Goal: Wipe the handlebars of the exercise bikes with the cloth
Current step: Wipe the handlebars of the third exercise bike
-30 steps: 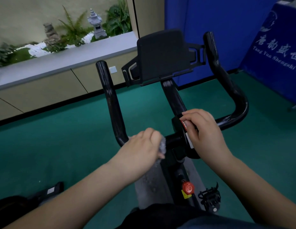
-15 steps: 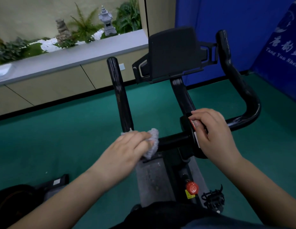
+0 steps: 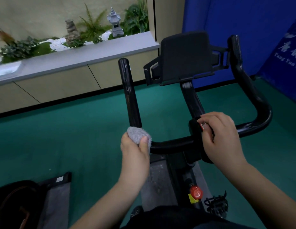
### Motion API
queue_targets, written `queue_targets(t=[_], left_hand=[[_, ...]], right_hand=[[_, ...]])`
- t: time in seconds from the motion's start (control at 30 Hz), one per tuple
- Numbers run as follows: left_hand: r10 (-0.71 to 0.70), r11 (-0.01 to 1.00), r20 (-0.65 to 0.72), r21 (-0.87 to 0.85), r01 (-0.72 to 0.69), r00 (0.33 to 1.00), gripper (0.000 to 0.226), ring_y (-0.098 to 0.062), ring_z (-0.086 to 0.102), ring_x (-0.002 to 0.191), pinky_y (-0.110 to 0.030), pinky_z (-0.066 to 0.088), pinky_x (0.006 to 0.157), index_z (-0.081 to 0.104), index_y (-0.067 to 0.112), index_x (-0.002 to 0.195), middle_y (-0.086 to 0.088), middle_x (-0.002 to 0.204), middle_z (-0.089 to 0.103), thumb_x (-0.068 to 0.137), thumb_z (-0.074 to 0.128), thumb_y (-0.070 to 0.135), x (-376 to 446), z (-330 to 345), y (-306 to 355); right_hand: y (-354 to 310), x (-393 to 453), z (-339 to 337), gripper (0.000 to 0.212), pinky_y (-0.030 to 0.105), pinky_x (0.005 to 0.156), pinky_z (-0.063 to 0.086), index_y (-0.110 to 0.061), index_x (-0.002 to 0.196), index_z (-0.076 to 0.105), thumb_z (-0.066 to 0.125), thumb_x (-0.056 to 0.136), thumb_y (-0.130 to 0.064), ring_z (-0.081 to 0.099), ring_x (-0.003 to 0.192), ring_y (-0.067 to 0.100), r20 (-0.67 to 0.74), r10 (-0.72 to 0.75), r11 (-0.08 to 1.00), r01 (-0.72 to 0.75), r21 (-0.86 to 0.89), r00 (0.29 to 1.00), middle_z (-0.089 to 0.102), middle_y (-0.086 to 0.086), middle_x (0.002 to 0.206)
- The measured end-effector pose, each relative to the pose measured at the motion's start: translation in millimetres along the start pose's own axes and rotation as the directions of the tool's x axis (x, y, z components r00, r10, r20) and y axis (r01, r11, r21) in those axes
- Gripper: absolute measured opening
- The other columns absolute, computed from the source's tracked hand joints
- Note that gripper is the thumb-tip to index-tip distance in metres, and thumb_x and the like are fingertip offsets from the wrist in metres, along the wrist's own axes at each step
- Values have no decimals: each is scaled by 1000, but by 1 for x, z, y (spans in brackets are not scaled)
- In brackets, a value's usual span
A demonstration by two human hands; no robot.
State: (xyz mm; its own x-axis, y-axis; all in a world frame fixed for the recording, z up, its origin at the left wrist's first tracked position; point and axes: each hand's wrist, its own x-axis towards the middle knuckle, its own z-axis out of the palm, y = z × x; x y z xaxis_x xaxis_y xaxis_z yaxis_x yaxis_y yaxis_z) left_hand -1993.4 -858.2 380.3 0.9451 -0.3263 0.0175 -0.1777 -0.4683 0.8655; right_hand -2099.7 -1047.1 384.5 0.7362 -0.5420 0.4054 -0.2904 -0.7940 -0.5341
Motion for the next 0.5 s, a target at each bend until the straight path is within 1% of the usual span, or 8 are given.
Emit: queue_targets(t=[0.03,0.1,0.17,0.2,0.23,0.33,0.4,0.5], left_hand=[[-18,1000,-18,5,18,1000,30,-20,53,100,-25,43,85,42,7,116,-10,112,51,93,49,26,5,5,0],[-75,996,-43,37,76,996,38,-25,53,101,-33,43,84,41,1,118,-16,114,49,93,50,28,24,7,4],[-64,993,-57,96,69,996,44,-33,53,103,-40,45,88,41,-3,119,-21,115,50,92,52,30,54,6,6],[-65,990,-48,121,70,997,46,-35,53,104,-40,45,89,41,-3,121,-22,117,51,92,53,31,71,4,9],[-79,987,-42,135,84,996,48,-34,52,106,-38,44,90,40,-3,123,-22,120,51,92,53,32,87,3,14],[-124,987,-16,99,125,992,48,-32,53,108,-30,39,84,41,0,125,-17,122,52,94,49,36,122,1,25],[-126,991,-15,36,126,992,45,-31,55,105,-29,40,80,43,2,124,-16,118,56,94,48,35,120,-1,25],[-116,991,-24,60,117,993,40,-32,57,100,-34,44,80,44,4,122,-18,113,57,94,46,32,76,-2,10]], right_hand=[[0,-1,0,21,6,91,25,-11,96,65,51,84,1,53,101,21,-7,7,1000,-7,0,1000,60,1,101],[1,-1,1,21,10,89,28,-11,96,64,49,85,-2,52,101,21,-20,11,1000,-11,0,1000,60,1,101],[0,-2,2,22,6,89,27,-12,96,64,46,84,-7,52,101,20,-24,12,1000,-12,1,1000,61,0,102],[0,-2,2,23,4,90,27,-12,96,64,45,84,-8,52,101,19,-25,11,1000,-11,4,1000,61,0,102],[1,-2,2,23,4,91,26,-12,96,65,45,84,-8,52,101,19,-26,12,1000,-12,9,1000,61,0,102],[-1,-2,1,21,10,89,29,-12,96,65,46,85,-10,52,101,19,-29,6,1000,-5,17,1000,61,0,102],[-2,-2,1,18,14,90,30,-11,97,65,49,87,-12,53,101,19,-28,-7,1000,7,0,1000,61,0,102],[-3,-4,1,16,14,91,30,-11,97,65,54,86,-13,53,101,18,-25,-17,1000,17,-18,1000,61,1,102]])
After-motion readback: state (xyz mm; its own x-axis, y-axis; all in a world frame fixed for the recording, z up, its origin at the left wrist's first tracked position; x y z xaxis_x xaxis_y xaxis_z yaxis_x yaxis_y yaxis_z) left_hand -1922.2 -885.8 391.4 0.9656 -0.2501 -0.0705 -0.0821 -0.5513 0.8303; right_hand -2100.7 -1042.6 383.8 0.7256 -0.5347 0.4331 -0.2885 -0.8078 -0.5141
